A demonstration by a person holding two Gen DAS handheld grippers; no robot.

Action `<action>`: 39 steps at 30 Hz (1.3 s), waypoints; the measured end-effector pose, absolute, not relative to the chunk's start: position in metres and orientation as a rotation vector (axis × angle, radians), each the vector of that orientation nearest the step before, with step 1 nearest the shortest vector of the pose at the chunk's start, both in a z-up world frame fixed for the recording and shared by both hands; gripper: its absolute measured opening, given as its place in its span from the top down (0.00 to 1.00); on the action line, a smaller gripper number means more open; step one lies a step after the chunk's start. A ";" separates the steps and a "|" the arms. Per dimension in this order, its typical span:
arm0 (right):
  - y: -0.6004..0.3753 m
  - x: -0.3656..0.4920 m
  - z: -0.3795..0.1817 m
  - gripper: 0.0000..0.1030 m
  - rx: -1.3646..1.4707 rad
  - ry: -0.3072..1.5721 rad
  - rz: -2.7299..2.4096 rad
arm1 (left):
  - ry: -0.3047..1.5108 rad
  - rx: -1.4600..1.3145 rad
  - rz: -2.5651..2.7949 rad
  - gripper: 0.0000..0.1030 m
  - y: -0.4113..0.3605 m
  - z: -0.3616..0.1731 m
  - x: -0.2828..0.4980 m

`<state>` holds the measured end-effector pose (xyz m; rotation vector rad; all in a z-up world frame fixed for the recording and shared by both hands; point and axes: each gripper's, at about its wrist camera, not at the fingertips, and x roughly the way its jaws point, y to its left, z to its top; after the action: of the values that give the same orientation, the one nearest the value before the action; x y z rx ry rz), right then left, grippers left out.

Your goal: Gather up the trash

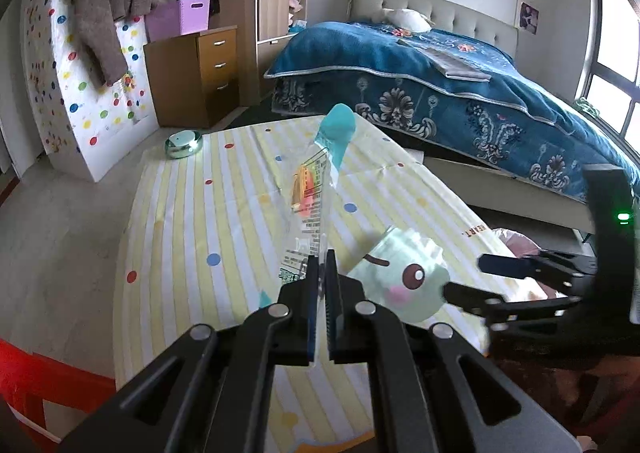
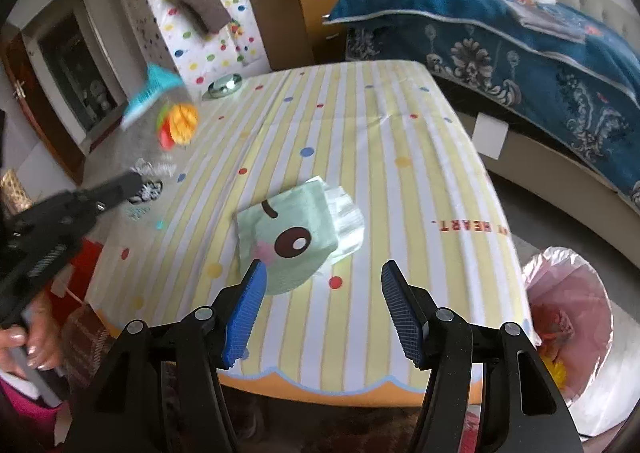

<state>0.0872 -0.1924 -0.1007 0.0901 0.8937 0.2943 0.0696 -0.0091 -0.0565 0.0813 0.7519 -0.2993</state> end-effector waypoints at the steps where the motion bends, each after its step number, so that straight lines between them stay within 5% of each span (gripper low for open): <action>1: -0.191 0.087 -0.101 0.40 0.089 0.894 0.294 | 0.753 0.084 -0.301 0.99 -0.010 -0.057 0.070; 5: -0.181 0.100 -0.111 0.31 0.063 0.910 0.284 | 0.756 0.084 -0.306 0.99 -0.011 -0.058 0.071; 13: -0.161 0.107 -0.124 0.34 -0.023 0.889 0.308 | 0.757 0.086 -0.298 0.99 -0.010 -0.059 0.072; 16: -0.157 0.102 -0.124 0.49 -0.029 0.880 0.323 | 0.756 0.092 -0.292 0.99 -0.010 -0.059 0.071; 17: -0.159 0.099 -0.121 0.64 -0.024 0.882 0.325 | 0.755 0.096 -0.290 0.98 -0.011 -0.059 0.070; 18: -0.159 0.098 -0.120 0.93 -0.015 0.878 0.330 | 0.755 0.102 -0.288 0.98 -0.012 -0.059 0.069; 19: -0.160 0.095 -0.116 0.99 -0.003 0.866 0.332 | 0.755 0.103 -0.289 0.98 -0.012 -0.059 0.068; 39: -0.232 0.037 -0.038 1.00 0.124 0.642 0.216 | 0.635 0.126 -0.428 0.99 -0.072 -0.005 0.056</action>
<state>0.0371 -0.2322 -0.0378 0.1239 0.6423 0.2159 0.0560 -0.0716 -0.0053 0.1263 0.6352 -0.4284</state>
